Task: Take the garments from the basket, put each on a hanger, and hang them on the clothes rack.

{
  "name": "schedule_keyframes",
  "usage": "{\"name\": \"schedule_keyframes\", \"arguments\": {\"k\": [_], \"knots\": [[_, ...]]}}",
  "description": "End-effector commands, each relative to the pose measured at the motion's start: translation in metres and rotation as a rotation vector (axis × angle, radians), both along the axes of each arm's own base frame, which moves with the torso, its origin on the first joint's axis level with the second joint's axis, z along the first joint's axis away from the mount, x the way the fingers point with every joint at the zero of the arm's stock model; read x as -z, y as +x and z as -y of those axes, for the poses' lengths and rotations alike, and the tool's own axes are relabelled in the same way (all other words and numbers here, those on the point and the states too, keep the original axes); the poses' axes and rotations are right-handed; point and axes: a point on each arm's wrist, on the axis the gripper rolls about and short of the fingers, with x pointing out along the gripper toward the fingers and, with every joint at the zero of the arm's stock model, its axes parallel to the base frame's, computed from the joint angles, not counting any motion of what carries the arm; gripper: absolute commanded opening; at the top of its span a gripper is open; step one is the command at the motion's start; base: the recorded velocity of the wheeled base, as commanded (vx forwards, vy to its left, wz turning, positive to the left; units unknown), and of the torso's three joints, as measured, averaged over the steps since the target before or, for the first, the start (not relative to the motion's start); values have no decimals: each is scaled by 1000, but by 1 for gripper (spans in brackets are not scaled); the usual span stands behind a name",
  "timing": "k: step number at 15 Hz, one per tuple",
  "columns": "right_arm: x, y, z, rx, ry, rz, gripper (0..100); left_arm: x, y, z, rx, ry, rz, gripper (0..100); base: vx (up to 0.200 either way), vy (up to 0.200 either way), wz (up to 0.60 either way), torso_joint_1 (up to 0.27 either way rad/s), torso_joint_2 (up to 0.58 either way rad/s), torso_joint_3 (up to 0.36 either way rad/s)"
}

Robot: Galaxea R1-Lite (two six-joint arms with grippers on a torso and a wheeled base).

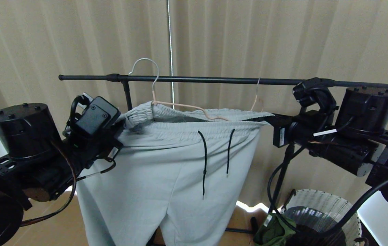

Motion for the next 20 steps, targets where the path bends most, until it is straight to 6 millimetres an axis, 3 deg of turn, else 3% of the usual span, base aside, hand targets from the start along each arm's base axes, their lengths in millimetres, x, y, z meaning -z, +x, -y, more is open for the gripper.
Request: {"name": "schedule_keyframes", "arguments": {"k": [1,2,3,5,6,13,17,20], "knots": [[-3,-20,-17,-91,-32,13,0,2,3,2,-2,4,-7,0,0,0,0,0,0,0],[0,-26,-24,-121,-36,4,0,1,4,3,-4,2,-3,0,0,0,0,0,0,0],[5,-41,-45,-210,-59,-32,0,2,7,4,-18,3,-5,0,0,0,0,0,0,0],[7,-53,-59,-275,-85,-72,0,2,7,4,-25,4,-7,0,0,0,0,0,0,0],[8,-57,-63,-290,-90,-77,100,2,7,4,-25,4,-7,0,0,0,0,0,0,0],[8,-57,-74,-333,-160,-35,100,-3,11,12,-22,-72,5,0,0,0,0,0,0,0],[-4,-30,-101,-343,-186,45,100,-4,6,26,18,-98,2,0,0,0,0,0,0,0],[3,-9,-106,-288,-241,59,100,-4,5,27,23,-100,5,0,0,0,0,0,0,0]]}}
